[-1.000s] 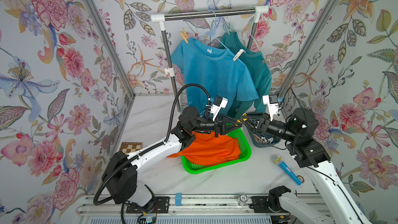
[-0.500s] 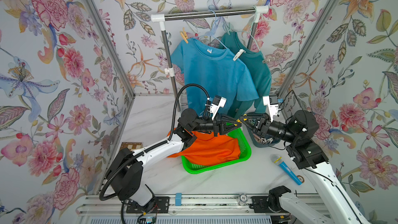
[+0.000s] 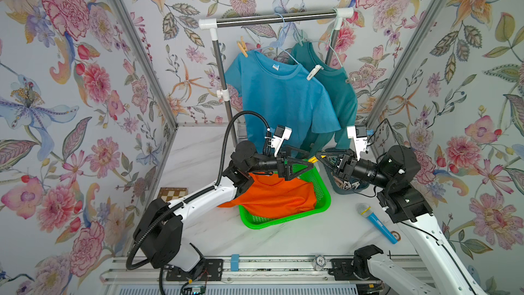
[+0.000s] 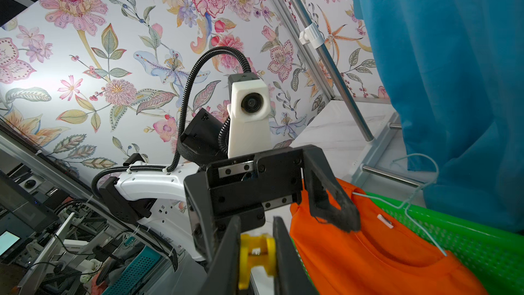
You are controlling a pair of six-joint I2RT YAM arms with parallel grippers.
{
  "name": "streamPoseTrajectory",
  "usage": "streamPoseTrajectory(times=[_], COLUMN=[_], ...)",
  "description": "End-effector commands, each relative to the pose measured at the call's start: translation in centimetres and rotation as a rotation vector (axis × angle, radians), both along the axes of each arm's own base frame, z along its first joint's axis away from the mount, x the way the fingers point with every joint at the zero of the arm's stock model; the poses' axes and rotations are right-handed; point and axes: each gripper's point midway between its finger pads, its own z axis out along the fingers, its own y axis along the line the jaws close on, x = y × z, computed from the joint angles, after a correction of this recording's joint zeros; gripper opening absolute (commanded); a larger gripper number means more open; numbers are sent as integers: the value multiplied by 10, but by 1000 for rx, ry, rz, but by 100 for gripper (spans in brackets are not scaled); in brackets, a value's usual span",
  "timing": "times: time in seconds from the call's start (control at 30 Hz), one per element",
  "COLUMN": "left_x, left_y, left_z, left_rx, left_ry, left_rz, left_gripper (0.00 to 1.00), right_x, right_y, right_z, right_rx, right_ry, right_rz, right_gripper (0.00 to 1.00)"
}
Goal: Use clothespins to secure the t-shirt on both sides of the hanger
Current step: Pick up the clothespin from the storage box, then pick up the hanger from the basket.
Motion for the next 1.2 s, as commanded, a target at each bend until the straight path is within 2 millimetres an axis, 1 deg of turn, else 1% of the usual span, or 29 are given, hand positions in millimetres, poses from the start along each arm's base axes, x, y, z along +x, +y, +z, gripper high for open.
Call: streamPoseTrajectory(times=[0.0,0.07,0.1,0.17,0.2,0.3,0.33,0.37,0.47,0.53,0.6,0.63,0.8,0.97,1.07,1.13,1.17], left_x=[47,71,80,96,102,119,121,122,119,122,128,132,156,169,176,178,179], left_y=[50,84,100,129,138,169,177,179,170,160,146,138,117,87,75,68,64], left_z=[-11,-26,-32,-51,-63,-112,-131,-147,-187,-201,-208,-217,-229,-239,-242,-241,-239], left_rx=[233,407,465,598,659,919,1001,1053,1112,1101,1071,1081,1113,1029,983,946,922], left_ry=[-126,-153,-153,-142,-131,-113,-96,-77,-18,7,18,31,23,68,92,103,110], left_rz=[381,594,669,780,805,886,897,874,784,750,705,676,637,574,558,550,548], left_gripper=[100,100,100,100,100,100,100,100,100,100,100,100,100,100,98,93,86], right_x=[1,1,3,3,4,4,3,2,2,3,3,3,6,8,10,12,13], right_y=[-8,-11,-12,-15,-16,-20,-20,-20,-20,-19,-19,-18,-17,-17,-16,-15,-14], right_z=[2,-2,-5,-11,-14,-21,-23,-25,-30,-34,-38,-39,-50,-59,-62,-64,-66], right_rx=[-20,-43,-59,-99,-116,-149,-155,-158,-165,-171,-177,-180,-188,-200,-201,-202,-203], right_ry=[-11,1,9,21,26,35,39,37,41,46,47,50,66,73,76,84,88], right_rz=[-37,-50,-61,-82,-93,-111,-112,-112,-108,-104,-100,-98,-88,-90,-82,-76,-76], right_gripper=[7,7,7,7,7,7,7,7,7,7,7,7,7,7,7,7,7])
